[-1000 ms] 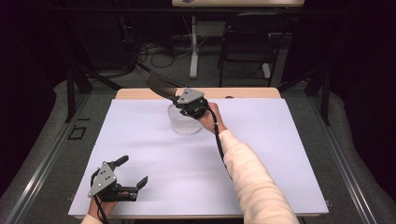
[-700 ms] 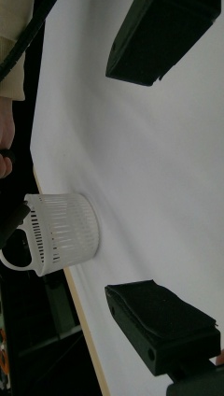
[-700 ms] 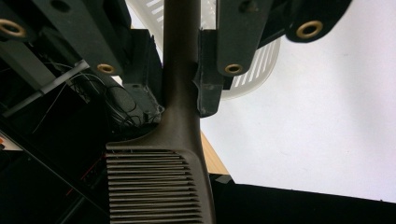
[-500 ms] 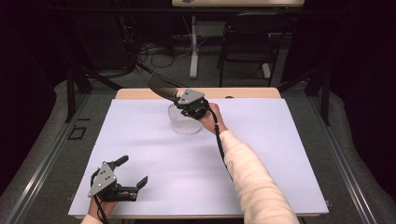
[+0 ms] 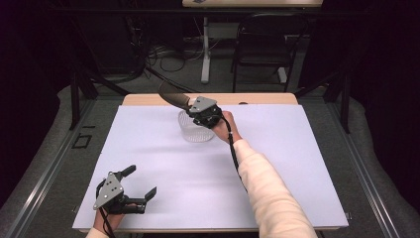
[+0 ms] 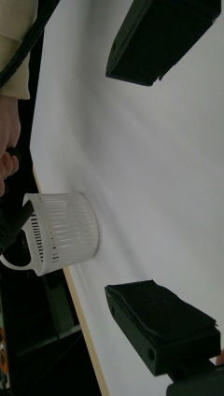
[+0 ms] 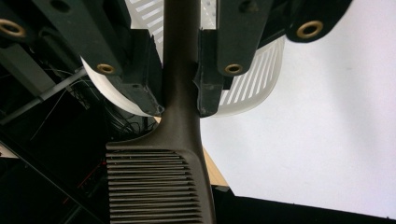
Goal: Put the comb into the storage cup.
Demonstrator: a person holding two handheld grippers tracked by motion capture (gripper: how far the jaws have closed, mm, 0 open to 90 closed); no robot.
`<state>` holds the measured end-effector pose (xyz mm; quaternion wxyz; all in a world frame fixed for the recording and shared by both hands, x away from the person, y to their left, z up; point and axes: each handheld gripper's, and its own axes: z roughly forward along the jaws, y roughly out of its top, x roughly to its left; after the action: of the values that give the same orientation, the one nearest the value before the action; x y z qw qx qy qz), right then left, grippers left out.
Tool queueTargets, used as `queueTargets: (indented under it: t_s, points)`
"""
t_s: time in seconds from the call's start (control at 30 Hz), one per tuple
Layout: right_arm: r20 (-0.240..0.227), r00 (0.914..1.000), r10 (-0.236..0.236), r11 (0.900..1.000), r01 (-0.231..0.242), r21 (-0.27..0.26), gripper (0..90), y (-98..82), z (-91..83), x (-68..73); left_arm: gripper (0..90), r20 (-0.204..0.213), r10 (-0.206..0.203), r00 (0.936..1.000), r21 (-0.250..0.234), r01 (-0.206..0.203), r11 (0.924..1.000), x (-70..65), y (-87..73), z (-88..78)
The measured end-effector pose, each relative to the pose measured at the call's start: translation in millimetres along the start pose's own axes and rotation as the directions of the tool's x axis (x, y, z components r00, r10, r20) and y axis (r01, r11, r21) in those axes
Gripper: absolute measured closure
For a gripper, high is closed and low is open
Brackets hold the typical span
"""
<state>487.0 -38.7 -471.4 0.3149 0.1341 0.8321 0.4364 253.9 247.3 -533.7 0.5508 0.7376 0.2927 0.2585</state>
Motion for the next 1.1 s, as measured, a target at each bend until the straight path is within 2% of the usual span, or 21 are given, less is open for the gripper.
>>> queueTargets:
  t_s: [0.4, 0.9, 1.1]
  points:
    - [-0.013, 0.9999, 0.005, 1.000, -0.005, 0.009, 72.3, -2.6, 3.8, 0.4, 0.2, 0.000, -0.001, 1.0000, -0.001, 0.001, 1.0000, 0.3, -0.1, -0.4]
    - [-0.035, 0.9992, 0.018, 0.999, -0.017, 0.046, 72.2, -8.3, 6.9, -1.3, 0.2, -0.002, -0.003, 1.0000, 0.000, 0.003, 1.0000, 0.7, -0.3, -0.2]
    - [-0.030, 0.9990, 0.033, 0.998, -0.031, 0.057, 72.0, -9.5, 8.3, -0.5, 0.2, 0.000, -0.003, 1.0000, -0.002, 0.003, 1.0000, 0.7, -0.2, -0.2]
